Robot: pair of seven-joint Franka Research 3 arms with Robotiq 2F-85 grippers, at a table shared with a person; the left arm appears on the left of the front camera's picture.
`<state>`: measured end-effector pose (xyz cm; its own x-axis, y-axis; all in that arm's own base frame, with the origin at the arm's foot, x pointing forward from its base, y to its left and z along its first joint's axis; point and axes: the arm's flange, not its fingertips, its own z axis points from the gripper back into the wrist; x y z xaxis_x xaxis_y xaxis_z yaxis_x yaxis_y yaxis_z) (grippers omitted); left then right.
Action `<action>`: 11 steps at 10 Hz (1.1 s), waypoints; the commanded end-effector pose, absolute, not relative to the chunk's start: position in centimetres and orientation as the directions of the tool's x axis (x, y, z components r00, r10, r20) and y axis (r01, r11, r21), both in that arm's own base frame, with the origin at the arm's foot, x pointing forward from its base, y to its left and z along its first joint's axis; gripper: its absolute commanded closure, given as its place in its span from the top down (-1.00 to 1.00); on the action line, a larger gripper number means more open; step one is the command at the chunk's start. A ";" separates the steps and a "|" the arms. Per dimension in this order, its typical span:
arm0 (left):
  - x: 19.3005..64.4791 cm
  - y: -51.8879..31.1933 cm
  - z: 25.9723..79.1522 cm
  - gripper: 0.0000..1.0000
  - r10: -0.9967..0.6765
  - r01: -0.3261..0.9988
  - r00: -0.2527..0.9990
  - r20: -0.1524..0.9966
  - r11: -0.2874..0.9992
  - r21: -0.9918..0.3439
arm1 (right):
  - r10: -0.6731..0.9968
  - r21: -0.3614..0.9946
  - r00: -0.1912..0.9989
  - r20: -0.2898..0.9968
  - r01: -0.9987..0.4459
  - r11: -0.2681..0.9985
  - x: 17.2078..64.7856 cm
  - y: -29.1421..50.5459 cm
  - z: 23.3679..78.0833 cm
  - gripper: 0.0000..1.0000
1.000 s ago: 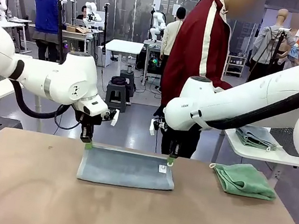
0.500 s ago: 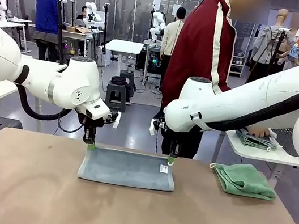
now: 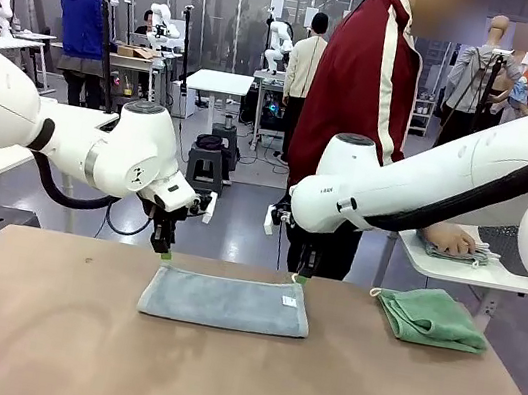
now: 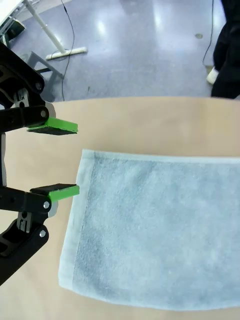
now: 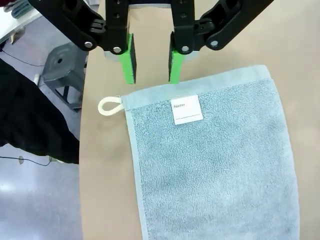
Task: Fold the towels and place them in the basket.
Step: When a person lays out a Towel with hook on the table, fold it in half twice.
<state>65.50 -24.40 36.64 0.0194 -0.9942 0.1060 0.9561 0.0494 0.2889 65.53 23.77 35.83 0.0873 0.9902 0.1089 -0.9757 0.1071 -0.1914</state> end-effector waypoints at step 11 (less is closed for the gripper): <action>57.7 -11.0 45.7 0.59 -0.812 0.988 0.075 0.579 0.141 0.070 | 0.220 0.453 0.940 0.262 -0.321 0.832 52.7 16.2 43.9 -0.13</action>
<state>58.67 -11.41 45.68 0.0874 -0.8445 0.5284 0.9844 0.1546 0.0843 56.74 15.30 44.68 0.9403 0.2957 0.1685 -0.3403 0.8103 0.4770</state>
